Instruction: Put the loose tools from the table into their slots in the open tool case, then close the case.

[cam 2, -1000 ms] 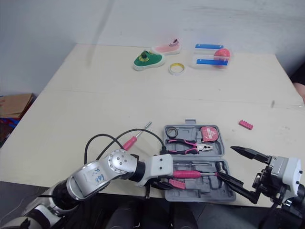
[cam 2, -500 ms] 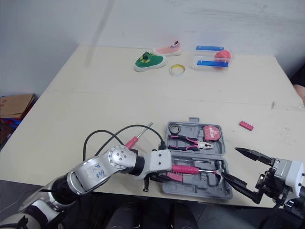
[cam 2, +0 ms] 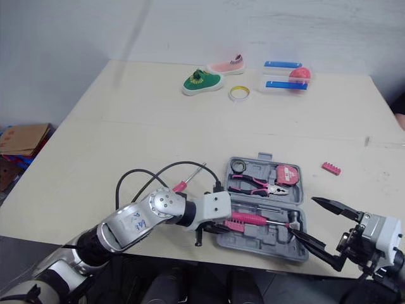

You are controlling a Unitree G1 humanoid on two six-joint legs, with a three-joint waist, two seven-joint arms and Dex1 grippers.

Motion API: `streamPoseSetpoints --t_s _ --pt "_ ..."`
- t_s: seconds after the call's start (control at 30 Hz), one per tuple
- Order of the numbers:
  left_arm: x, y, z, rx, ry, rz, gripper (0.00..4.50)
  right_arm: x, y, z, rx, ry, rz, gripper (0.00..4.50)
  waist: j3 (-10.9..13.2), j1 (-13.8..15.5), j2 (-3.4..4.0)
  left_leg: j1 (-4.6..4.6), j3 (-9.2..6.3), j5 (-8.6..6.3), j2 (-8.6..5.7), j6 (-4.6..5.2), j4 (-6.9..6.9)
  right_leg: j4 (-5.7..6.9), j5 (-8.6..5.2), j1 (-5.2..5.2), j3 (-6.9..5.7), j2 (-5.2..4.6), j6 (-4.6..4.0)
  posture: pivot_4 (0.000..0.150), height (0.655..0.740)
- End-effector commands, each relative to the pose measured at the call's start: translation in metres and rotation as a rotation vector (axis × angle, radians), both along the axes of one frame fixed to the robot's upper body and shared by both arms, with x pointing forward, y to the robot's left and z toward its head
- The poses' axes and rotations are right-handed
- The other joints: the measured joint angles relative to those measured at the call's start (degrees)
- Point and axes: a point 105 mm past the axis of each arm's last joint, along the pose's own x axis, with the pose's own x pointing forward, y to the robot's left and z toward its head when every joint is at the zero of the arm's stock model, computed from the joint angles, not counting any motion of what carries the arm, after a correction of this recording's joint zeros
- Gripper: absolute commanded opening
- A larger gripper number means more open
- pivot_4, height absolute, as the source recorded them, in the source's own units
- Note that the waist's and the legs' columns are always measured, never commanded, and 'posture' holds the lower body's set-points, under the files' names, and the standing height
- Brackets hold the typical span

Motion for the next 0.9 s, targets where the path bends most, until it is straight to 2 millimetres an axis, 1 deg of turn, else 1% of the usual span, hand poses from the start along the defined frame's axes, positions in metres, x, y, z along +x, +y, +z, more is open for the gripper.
streamPoseSetpoints --t_s 0.03,0.07,0.13,0.17,0.23,0.3,0.37,0.43,0.5,0.53,0.63,0.7,0.73,0.8,0.9 --pt "0.009 0.012 0.008 0.014 -0.046 0.012 2.9 0.0 0.004 0.006 -0.001 -0.024 -0.001 4.5 0.0 -0.1 -0.01 -0.01 0.0 0.0 0.0 -0.01 0.0 0.0 0.0 -0.02 0.0 0.0 -0.01 0.15 0.74" --pt "0.005 0.012 0.015 -0.004 -0.038 -0.011 3.34 0.0 0.004 0.006 0.0 -0.025 -0.001 4.5 0.0 -0.1 -0.01 -0.02 0.01 -0.01 0.02 -0.02 0.0 0.01 0.0 -0.04 0.0 0.02 -0.01 0.15 0.74" --pt "-0.005 0.01 0.029 -0.063 0.0 -0.059 3.34 0.002 0.005 0.006 0.003 -0.026 -0.001 4.5 0.0 -0.1 0.02 -0.04 0.02 0.0 0.02 -0.02 -0.05 0.0 0.0 -0.08 -0.01 0.03 -0.01 0.15 0.74" --pt "-0.008 0.012 0.032 -0.076 0.011 -0.074 3.34 0.003 0.005 0.006 0.01 -0.029 -0.004 4.5 0.0 -0.1 0.03 -0.07 0.03 0.01 0.02 0.0 -0.08 0.0 0.0 -0.13 -0.01 0.02 -0.01 0.15 0.74" --pt "-0.019 0.018 0.032 -0.059 0.022 -0.151 3.34 0.006 0.006 0.007 0.017 -0.032 -0.003 4.5 0.0 0.0 0.02 -0.15 0.01 0.0 0.02 -0.02 -0.11 0.01 0.03 -0.2 -0.02 0.02 0.04 0.15 0.74" --pt "-0.022 0.024 0.034 -0.071 0.048 -0.181 3.34 0.011 0.006 0.008 0.017 -0.037 0.0 4.5 0.0 -0.1 0.03 -0.14 0.03 -0.07 0.02 -0.05 -0.18 0.01 0.1 -0.22 -0.03 0.03 0.16 0.15 0.74" --pt "-0.018 0.028 0.04 -0.114 0.056 -0.19 3.34 0.014 0.006 0.009 0.013 -0.045 0.0 4.5 0.0 0.0 0.03 -0.15 0.03 -0.08 0.02 -0.07 -0.25 0.02 0.17 -0.27 -0.06 0.04 0.3 0.15 0.74" --pt "-0.018 0.03 0.048 -0.176 0.021 -0.267 3.34 0.016 0.005 0.009 0.012 -0.052 -0.004 4.5 0.0 0.0 0.03 -0.24 0.02 -0.08 0.03 -0.08 -0.26 0.05 0.21 -0.4 -0.09 0.06 0.38 0.15 0.74" --pt "-0.008 0.035 0.057 -0.281 0.017 -0.285 2.81 0.017 0.005 0.009 0.013 -0.06 -0.012 4.5 0.0 0.1 0.03 -0.35 0.03 -0.07 0.02 -0.1 -0.26 0.09 0.22 -0.52 -0.11 0.1 0.4 0.15 0.74" --pt "-0.002 0.038 0.058 -0.318 0.016 -0.276 2.56 0.017 0.005 0.01 0.014 -0.064 -0.015 4.5 0.0 0.2 0.03 -0.37 0.02 -0.06 0.01 -0.1 -0.25 0.11 0.22 -0.55 -0.13 0.1 0.4 0.15 0.74" --pt "0.009 0.043 0.054 -0.33 -0.012 -0.278 1.16 0.019 0.004 0.01 0.017 -0.07 -0.025 4.5 0.0 0.1 0.03 -0.66 0.01 -0.04 0.01 -0.09 -0.04 0.25 0.26 -0.81 -0.16 0.12 0.47 0.15 0.74" --pt "0.012 0.042 0.046 -0.322 -0.052 -0.343 0.3 0.019 0.005 0.009 0.019 -0.073 -0.034 4.5 0.0 0.1 0.03 -0.8 0.01 -0.04 0.0 -0.08 0.07 0.33 0.29 -0.93 -0.16 0.13 0.53 0.15 0.74" --pt "0.014 0.038 0.04 -0.324 -0.051 -0.346 0.04 0.02 0.005 0.009 0.022 -0.076 -0.039 4.5 0.0 0.1 0.03 -0.8 0.02 -0.04 0.0 -0.08 0.1 0.33 0.31 -0.93 -0.16 0.13 0.57 0.15 0.74" --pt "0.014 0.029 0.031 -0.327 -0.039 -0.358 0.04 0.02 0.006 0.01 0.026 -0.079 -0.046 4.5 0.0 0.1 0.03 -0.82 0.04 -0.05 -0.02 -0.04 0.19 0.33 0.35 -0.91 -0.15 0.13 0.65 0.15 0.74" --pt "0.01 0.015 0.025 -0.328 -0.039 -0.391 0.04 0.02 0.005 0.008 0.025 -0.078 -0.06 4.5 0.0 0.0 0.03 -0.92 0.03 -0.1 -0.01 0.07 0.39 0.34 0.41 -0.92 -0.14 0.13 0.75 0.15 0.74"
